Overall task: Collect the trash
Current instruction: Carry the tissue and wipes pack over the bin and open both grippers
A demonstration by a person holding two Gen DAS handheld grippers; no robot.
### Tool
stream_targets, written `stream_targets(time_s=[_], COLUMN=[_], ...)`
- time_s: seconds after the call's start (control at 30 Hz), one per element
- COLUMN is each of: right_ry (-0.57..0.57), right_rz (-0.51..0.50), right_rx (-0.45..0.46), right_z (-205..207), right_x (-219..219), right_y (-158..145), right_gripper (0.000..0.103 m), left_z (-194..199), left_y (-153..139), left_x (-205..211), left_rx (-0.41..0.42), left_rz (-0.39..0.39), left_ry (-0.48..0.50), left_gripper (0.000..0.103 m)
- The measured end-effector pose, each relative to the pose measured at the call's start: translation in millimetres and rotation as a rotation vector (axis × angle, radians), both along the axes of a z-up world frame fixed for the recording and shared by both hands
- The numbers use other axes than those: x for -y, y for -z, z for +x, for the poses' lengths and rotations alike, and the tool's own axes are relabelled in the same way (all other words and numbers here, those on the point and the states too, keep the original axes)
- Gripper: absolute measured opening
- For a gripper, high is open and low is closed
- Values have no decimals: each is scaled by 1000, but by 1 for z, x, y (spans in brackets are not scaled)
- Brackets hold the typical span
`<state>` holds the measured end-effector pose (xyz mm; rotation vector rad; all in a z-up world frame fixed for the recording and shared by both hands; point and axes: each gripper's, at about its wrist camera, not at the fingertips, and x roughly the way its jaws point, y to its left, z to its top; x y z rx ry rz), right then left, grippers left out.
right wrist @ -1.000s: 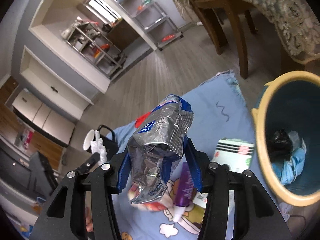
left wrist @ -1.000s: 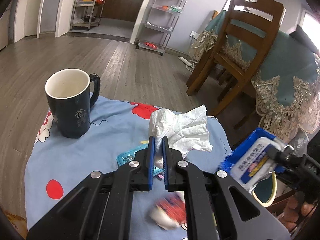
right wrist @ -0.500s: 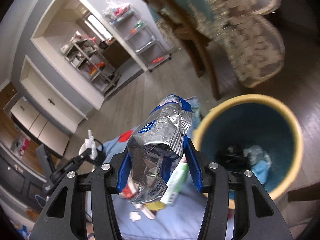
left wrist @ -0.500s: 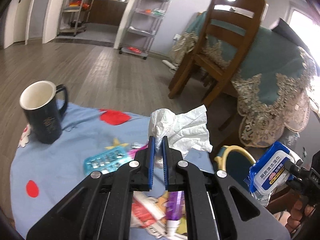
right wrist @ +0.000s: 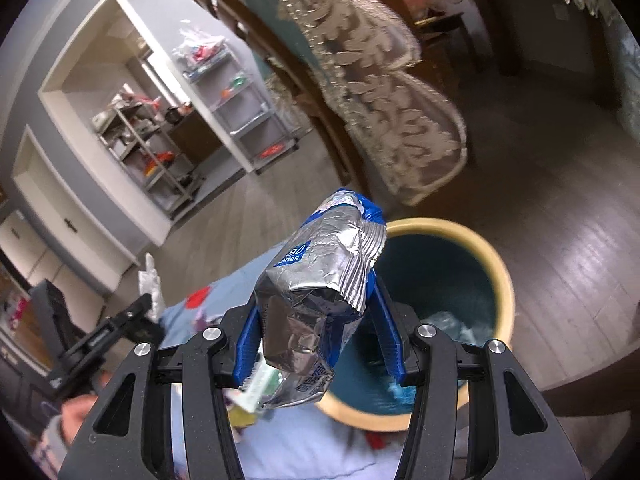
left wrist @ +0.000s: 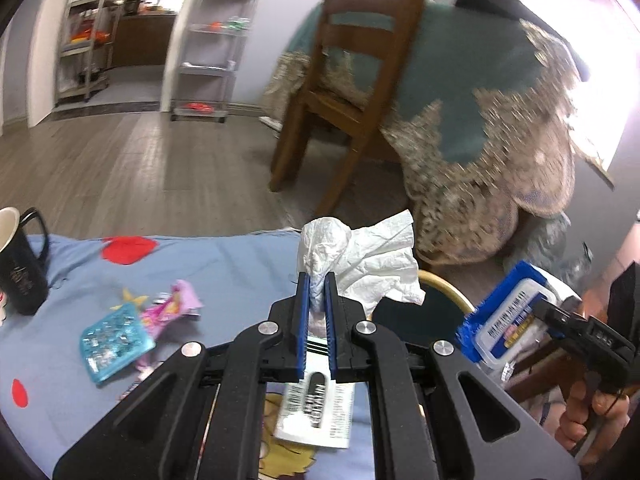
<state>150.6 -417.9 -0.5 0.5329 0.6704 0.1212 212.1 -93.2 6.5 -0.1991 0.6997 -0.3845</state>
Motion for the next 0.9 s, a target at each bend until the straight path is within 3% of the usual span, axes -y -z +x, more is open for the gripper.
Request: stream_targets(time_s=[0.23,0.4,0.63,0.7,0.77,0.83,0.9], right_ry=[72,106,129,126,127,131,133], right_rz=[-17,-31,-94,-109,-105,-96,-89], right_rx=[-9,-14,-53,-67,-77,-89,-101], right_z=[-3,-3,1,3,4,7,10], right_x=[22,32,38,37,38,40,41], right_y=[18,26,36,39,42,45,49], right_gripper=[52,53,53,53,53,54,54], left_z=[-4,-4,-2,-2,-1,0,-1], left_y=[10,30,63,70,73,71,66], left_x=[59,114,164,167,168,161,153], left_rx=[-22,-37,-62,-71,-72,-64,-51], left_rz=[58,154,290,312,328,314,292], left_ry=[124,238,318,331,331,326,308], left_gripper=[7,7,8,13,29,55,60])
